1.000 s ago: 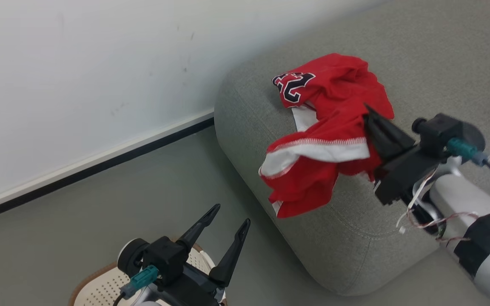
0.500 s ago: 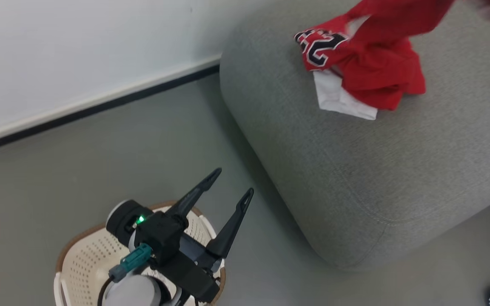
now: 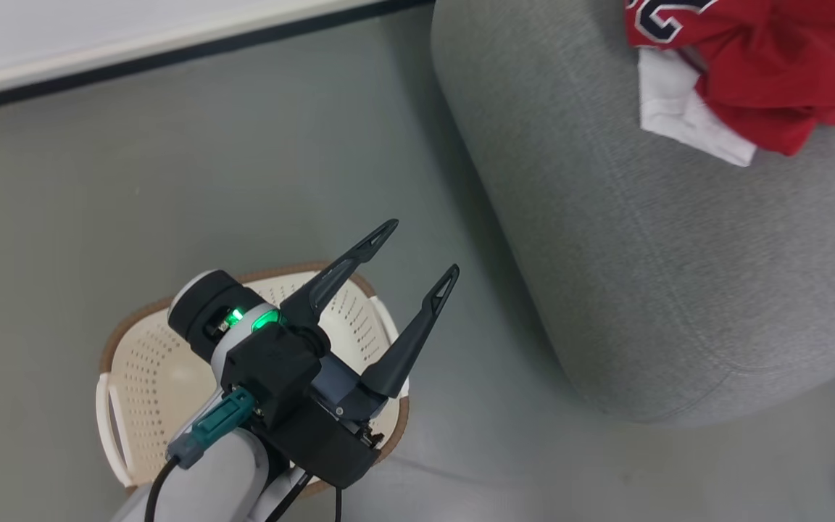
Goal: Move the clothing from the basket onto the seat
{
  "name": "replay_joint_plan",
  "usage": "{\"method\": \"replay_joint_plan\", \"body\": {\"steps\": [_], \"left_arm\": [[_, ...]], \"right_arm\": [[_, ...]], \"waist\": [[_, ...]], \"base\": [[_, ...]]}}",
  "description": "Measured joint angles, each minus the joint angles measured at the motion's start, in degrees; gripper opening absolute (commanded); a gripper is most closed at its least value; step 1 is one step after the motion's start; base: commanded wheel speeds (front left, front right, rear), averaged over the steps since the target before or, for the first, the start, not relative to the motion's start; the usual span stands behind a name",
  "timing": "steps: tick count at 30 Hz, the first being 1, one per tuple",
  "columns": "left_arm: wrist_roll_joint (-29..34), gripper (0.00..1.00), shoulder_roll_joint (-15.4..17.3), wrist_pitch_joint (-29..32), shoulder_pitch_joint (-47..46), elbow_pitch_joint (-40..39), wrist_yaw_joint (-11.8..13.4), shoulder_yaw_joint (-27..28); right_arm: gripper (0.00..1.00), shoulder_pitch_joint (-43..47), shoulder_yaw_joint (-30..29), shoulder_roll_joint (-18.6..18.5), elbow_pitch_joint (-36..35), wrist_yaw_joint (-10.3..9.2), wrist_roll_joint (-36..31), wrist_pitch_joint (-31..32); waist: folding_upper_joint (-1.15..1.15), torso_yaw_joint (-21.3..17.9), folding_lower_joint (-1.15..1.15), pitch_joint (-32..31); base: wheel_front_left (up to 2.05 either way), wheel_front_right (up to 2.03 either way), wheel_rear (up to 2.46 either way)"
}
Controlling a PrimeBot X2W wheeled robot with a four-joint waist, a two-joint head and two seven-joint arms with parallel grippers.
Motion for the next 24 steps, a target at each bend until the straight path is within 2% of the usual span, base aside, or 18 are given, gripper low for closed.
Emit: {"method": "replay_joint_plan", "body": {"steps": [5,8,15,24], "left_arm": [[0.7,1.0,0.9,1.3,-0.7,-1.9,0.0,0.0],[0.9,1.0,1.4,1.9,-1.5,-2.5,0.0,0.0],[1.3,1.0,2.1,2.6,-2.8,-3.3,-0.2,0.2],[1.3,1.0,2.5,2.7,-3.0,-2.4,-0.2,0.7]], "right_arm": [[0.0,-0.1,-0.3,0.6,2.2,-1.71,-0.5,0.0],[0.0,1.1,-0.1,2.6,4.7,-2.48,-0.4,0.0],[0.0,7.2,1.2,11.0,10.5,-2.48,1.9,0.0],[0.0,7.3,2.4,14.6,12.7,-1.36,1.5,-0.1]], "waist": [[0.0,1.7,-0.01,3.6],[0.0,2.4,-0.01,5.7],[0.0,3.6,-0.01,9.6],[0.0,3.0,-0.01,10.4]], "base": [[0.0,0.0,0.0],[0.0,0.0,0.0],[0.0,0.0,0.0],[0.0,0.0,0.0]]}}
